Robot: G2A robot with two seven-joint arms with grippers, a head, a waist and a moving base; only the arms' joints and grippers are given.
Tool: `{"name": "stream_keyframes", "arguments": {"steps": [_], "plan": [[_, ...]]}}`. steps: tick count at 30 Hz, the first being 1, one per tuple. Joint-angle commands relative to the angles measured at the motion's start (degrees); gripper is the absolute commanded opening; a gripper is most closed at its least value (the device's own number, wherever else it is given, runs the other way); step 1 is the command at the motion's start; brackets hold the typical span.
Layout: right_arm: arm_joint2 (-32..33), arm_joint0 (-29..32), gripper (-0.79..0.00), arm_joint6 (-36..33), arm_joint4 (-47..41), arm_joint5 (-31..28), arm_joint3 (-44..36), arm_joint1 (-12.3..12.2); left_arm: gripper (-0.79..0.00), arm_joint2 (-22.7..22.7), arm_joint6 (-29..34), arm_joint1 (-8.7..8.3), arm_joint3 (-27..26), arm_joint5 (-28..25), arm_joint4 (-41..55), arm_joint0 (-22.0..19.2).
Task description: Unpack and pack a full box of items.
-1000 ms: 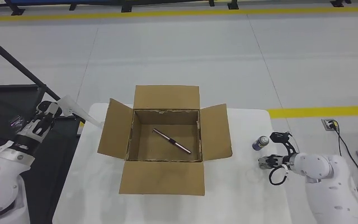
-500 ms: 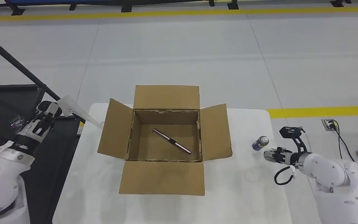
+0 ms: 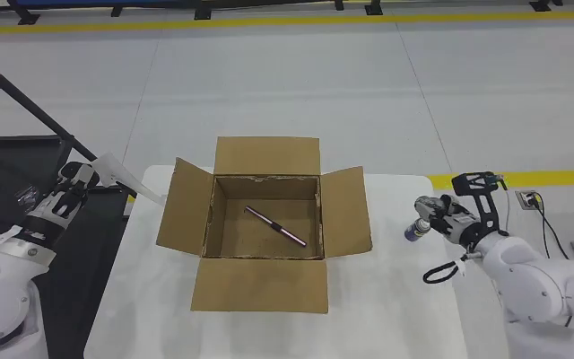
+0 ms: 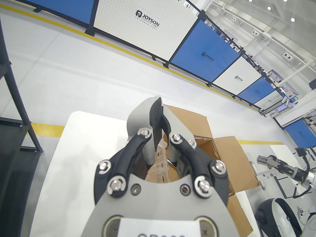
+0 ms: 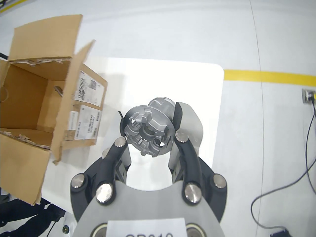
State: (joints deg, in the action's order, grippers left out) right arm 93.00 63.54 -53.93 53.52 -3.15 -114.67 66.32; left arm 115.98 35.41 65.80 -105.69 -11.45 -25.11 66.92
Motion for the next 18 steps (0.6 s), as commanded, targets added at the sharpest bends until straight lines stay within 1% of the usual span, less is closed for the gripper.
{"name": "stream_keyframes", "arguments": {"steps": [1,3,5,7,9,11,14,15,18], "plan": [[-4.8,-1.9,-0.785,2.0,0.6,-1.5,-1.4,0.2,-0.785,0.0,0.0,0.0,0.0,0.0,0.0,0.0],[-10.8,-5.1,-0.785,2.3,3.0,-2.1,-1.4,0.6,-0.785,0.0,0.0,0.0,0.0,0.0,0.0,0.0],[-17.8,-9.5,-0.785,1.6,5.0,-2.8,0.5,1.2,-0.785,0.0,0.0,0.0,0.0,0.0,0.0,0.0],[-25.7,-15.2,-0.785,-0.5,6.7,-3.0,4.8,2.1,-0.785,0.0,0.0,0.0,0.0,0.0,0.0,0.0],[-33.5,-21.7,-0.785,-2.4,7.9,-2.0,11.4,3.6,-0.785,0.0,0.0,0.0,0.0,0.0,0.0,0.0],[-40.9,-27.9,-0.785,-3.1,6.3,-1.2,19.2,5.6,-0.785,0.0,0.0,0.0,0.0,0.0,0.0,0.0],[-50.2,-36.3,-0.785,-3.1,5.2,1.5,32.0,9.3,-0.785,0.0,0.0,0.0,0.0,0.0,0.0,0.0],[-52.8,-38.5,-0.785,-2.7,4.3,2.5,36.0,10.6,-0.785,0.0,0.0,0.0,0.0,0.0,0.0,0.0],[-58.6,-44.3,-0.785,-1.2,-0.4,2.9,48.1,14.8,-0.785,0.0,0.0,0.0,0.0,0.0,0.0,0.0]]}}
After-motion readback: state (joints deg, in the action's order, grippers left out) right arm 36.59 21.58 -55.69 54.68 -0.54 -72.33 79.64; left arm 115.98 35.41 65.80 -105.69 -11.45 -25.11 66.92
